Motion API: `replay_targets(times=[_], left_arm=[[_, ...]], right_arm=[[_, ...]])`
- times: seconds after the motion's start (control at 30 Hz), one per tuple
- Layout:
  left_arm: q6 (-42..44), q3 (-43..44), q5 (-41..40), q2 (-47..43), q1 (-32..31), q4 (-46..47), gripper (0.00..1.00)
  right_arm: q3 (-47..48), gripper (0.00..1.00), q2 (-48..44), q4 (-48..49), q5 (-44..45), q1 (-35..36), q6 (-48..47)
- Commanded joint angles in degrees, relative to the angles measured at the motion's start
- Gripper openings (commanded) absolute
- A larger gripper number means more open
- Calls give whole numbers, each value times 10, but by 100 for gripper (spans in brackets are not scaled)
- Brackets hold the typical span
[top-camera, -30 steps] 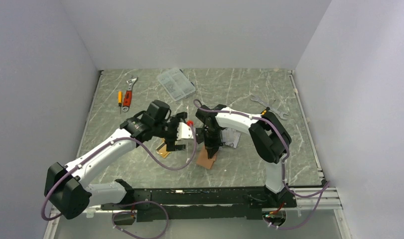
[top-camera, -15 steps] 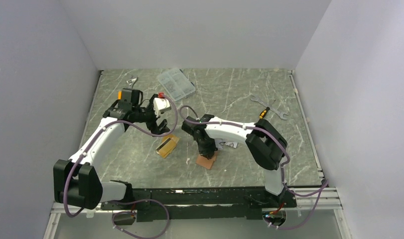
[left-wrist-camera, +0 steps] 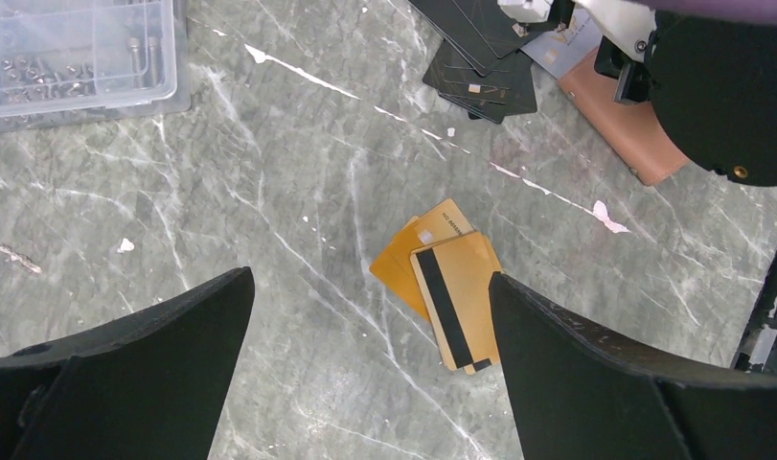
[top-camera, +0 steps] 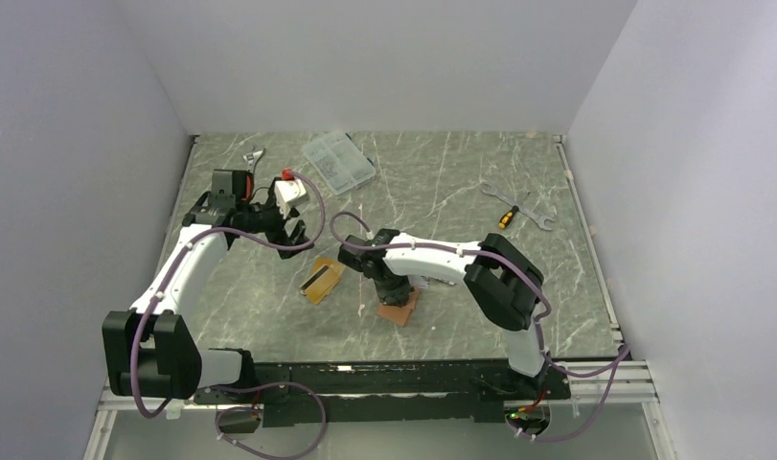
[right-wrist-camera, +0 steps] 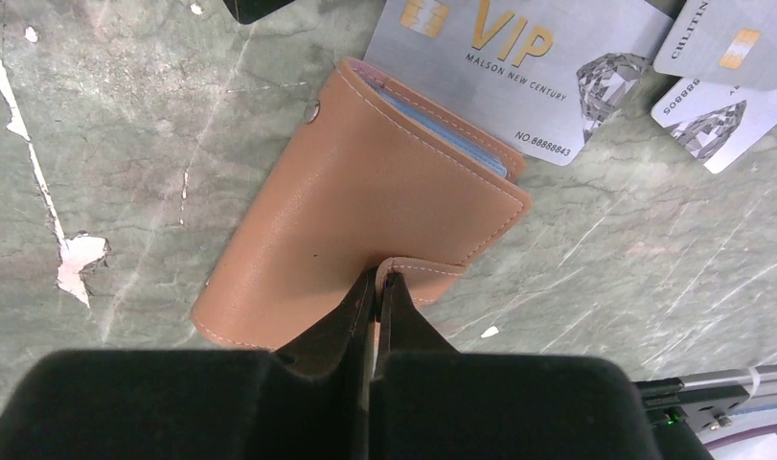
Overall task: Put the credit cards into the card holder
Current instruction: Close the card holder at the center of the board.
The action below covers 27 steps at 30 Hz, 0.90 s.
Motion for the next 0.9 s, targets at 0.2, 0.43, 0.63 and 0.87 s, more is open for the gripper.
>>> replay_targets(times=[0.2,0.43,0.63,0.87], left_arm=[[-45,-23,21,1,5,-4,99],[-44,-6,-14,-10,6,-32,99],[-91,6,-47,-16,6,-12,100],[-138,33,-91,-20,6,-6,99]], right_arm=[[-105,52,102,118,9,-4,21],[-42,62,17,86,23,-5,-6],[103,99,-39,32,39,-7,-66],[198,100,-87,27,20,-30,-136]])
